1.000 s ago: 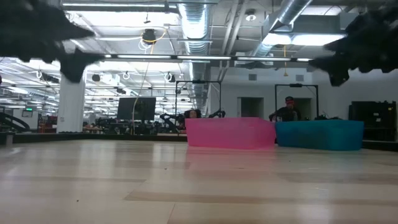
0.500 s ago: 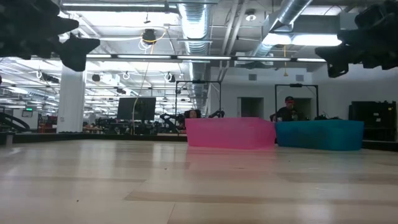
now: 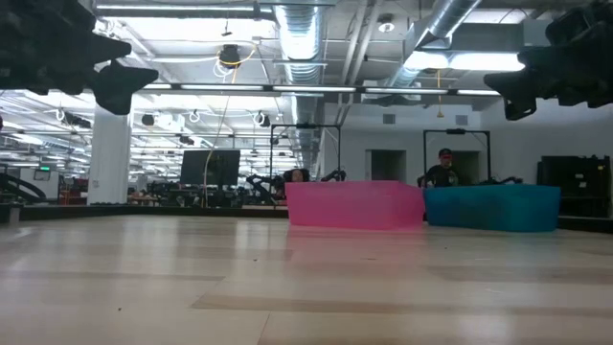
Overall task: Pick and place medicine bottles into bin by pill shape (circle, oval)
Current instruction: Return to Home Position
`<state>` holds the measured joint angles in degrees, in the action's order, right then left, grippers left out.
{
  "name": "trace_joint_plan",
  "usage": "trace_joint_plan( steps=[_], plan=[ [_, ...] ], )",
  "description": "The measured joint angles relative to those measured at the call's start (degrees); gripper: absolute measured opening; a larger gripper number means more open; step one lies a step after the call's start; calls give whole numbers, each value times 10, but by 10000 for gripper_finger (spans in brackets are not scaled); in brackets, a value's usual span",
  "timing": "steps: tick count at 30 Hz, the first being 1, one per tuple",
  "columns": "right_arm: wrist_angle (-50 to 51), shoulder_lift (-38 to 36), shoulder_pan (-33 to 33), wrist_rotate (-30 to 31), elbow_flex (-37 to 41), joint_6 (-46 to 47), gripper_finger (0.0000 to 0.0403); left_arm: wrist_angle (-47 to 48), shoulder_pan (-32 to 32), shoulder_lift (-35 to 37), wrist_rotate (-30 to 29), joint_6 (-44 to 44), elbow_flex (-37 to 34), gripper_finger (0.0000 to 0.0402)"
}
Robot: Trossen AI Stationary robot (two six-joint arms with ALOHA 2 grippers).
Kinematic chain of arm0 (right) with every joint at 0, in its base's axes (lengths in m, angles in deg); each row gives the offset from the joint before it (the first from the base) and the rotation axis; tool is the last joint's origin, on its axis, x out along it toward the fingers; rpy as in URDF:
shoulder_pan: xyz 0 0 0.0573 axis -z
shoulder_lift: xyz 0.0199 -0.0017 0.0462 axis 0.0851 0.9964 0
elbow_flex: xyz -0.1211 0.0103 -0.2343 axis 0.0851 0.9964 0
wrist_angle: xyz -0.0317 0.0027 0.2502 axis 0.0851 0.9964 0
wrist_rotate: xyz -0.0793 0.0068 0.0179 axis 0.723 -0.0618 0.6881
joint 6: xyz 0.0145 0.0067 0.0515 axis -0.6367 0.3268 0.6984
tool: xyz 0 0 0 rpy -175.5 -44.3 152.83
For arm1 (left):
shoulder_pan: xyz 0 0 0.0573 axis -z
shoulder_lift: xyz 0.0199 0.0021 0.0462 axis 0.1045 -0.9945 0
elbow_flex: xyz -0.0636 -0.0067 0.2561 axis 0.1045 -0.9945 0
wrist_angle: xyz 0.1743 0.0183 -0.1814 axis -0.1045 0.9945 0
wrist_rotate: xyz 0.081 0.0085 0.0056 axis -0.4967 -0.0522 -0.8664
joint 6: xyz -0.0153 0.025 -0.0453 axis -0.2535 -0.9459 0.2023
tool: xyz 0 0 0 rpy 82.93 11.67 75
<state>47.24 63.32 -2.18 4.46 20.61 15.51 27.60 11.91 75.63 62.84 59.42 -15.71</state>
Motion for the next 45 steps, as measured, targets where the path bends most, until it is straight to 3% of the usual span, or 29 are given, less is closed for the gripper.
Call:
trace_joint_plan(
  steps=[45],
  plan=[
    [1, 0, 0, 0, 0, 0, 244, 0, 0, 0, 0, 10, -1, 262]
  ],
)
